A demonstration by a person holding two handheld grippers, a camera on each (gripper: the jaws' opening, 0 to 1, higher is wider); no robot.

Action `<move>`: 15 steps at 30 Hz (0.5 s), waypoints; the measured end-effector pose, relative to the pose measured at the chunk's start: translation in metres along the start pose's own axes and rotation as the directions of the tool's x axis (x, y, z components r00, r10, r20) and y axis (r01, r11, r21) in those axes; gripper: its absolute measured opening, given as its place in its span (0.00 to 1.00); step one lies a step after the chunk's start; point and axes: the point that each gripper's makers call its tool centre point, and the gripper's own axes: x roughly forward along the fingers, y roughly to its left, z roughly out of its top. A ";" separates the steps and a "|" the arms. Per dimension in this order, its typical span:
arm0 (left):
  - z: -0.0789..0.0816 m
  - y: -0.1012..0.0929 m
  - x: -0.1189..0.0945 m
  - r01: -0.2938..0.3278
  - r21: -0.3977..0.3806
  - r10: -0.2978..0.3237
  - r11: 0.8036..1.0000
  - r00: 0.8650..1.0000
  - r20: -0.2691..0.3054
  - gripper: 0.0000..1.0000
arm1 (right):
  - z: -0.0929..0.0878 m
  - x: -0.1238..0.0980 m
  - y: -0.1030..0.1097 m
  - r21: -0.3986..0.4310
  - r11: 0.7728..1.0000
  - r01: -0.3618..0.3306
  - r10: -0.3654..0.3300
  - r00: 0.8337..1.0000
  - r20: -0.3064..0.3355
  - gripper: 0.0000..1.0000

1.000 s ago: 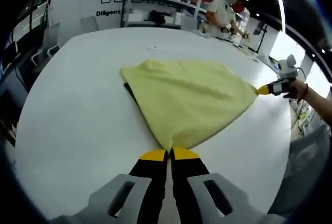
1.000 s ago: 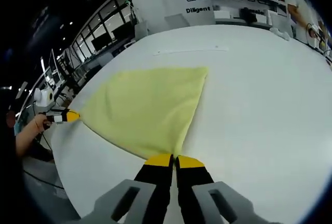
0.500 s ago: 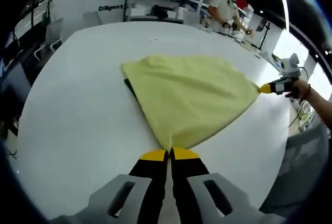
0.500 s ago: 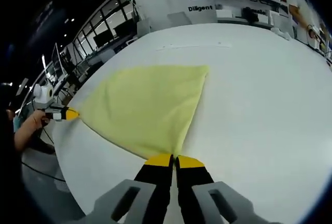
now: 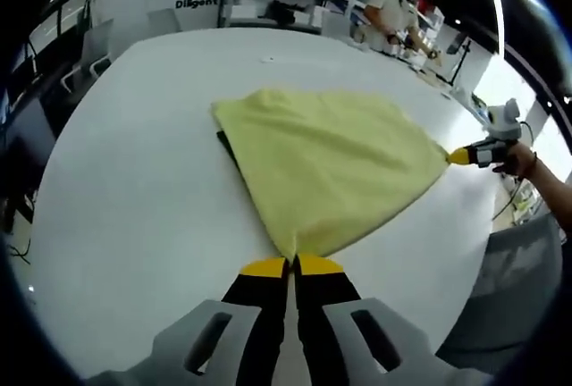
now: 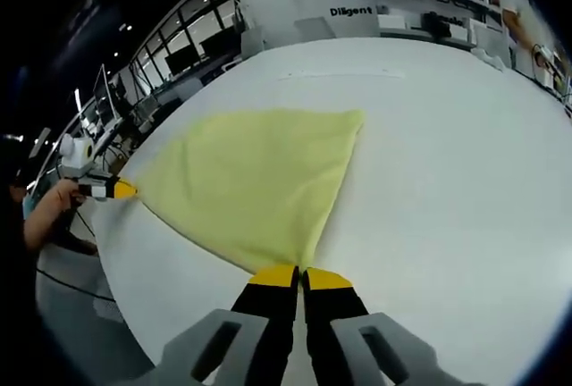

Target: Fold the garment on the visible template until the final outline fits inside the template.

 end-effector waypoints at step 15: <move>0.048 -0.012 -0.034 -0.026 -0.045 0.033 0.999 0.985 0.170 0.54 | 0.037 -0.030 0.032 -0.012 0.999 -0.029 0.031 0.988 0.150 0.56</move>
